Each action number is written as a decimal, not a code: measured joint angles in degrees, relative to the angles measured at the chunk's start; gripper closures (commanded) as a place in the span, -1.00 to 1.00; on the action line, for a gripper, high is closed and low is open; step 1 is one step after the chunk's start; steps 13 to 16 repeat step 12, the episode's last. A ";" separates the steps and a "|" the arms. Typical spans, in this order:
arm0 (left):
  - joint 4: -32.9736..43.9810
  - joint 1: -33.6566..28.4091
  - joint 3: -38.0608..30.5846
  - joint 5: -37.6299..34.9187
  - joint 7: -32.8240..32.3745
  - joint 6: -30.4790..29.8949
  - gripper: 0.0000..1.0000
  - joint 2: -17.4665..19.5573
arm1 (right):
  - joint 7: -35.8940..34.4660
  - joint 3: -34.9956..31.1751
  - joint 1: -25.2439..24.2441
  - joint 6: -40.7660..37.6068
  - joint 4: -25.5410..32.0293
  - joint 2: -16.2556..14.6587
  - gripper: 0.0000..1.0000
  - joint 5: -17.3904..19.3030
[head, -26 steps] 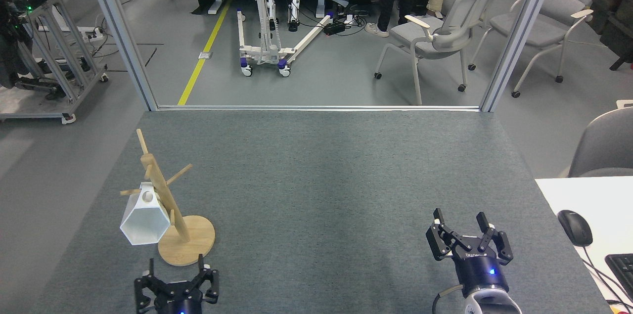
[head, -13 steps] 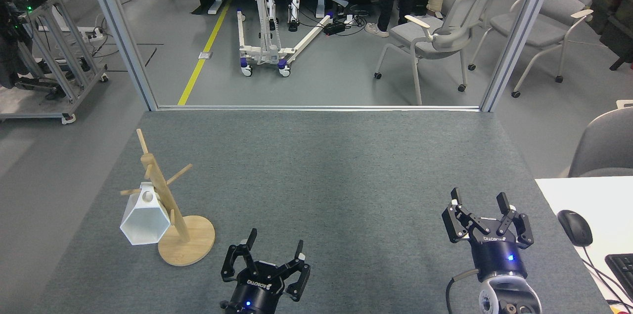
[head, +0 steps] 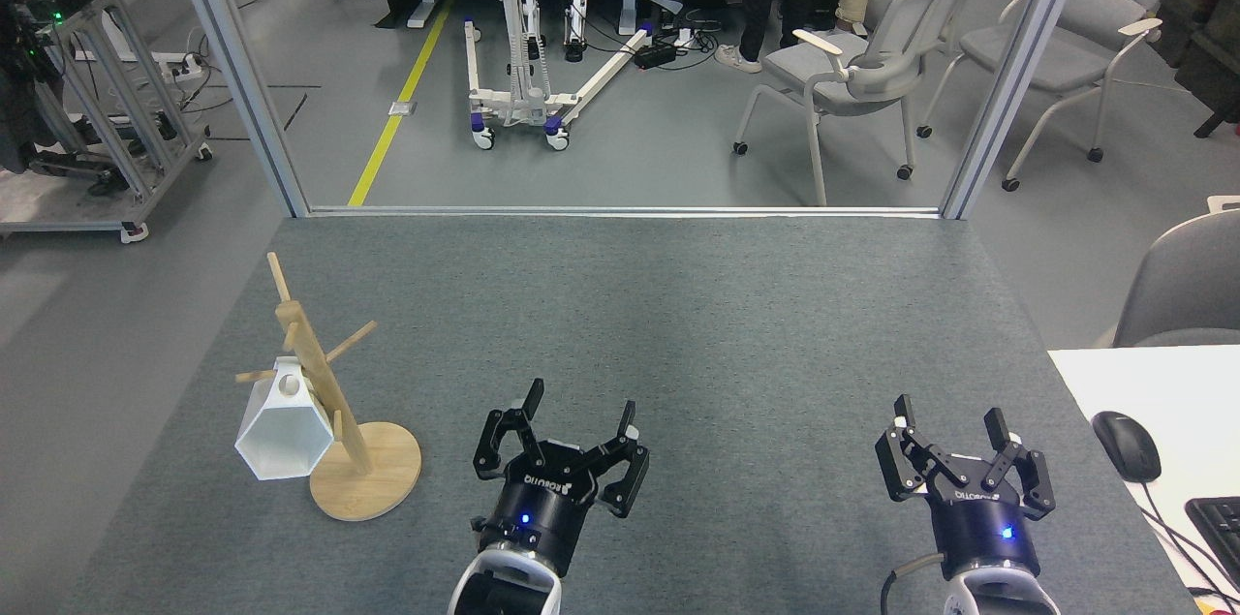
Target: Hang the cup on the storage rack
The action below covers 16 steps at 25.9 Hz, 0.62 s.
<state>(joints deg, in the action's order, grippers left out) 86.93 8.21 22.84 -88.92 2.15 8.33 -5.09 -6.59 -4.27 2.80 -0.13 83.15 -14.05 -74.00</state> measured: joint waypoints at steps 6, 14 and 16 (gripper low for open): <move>-0.76 2.78 0.15 0.12 -3.37 -0.07 -0.98 -0.08 | 0.01 0.17 -1.00 -0.15 0.00 -0.19 -0.99 0.03; 0.55 1.06 0.34 0.15 -3.64 0.17 -0.98 0.34 | 0.01 0.22 -1.10 0.02 -0.13 -0.37 -0.99 0.08; 0.55 1.06 0.34 0.15 -3.64 0.17 -0.98 0.34 | 0.01 0.22 -1.10 0.02 -0.13 -0.37 -0.99 0.08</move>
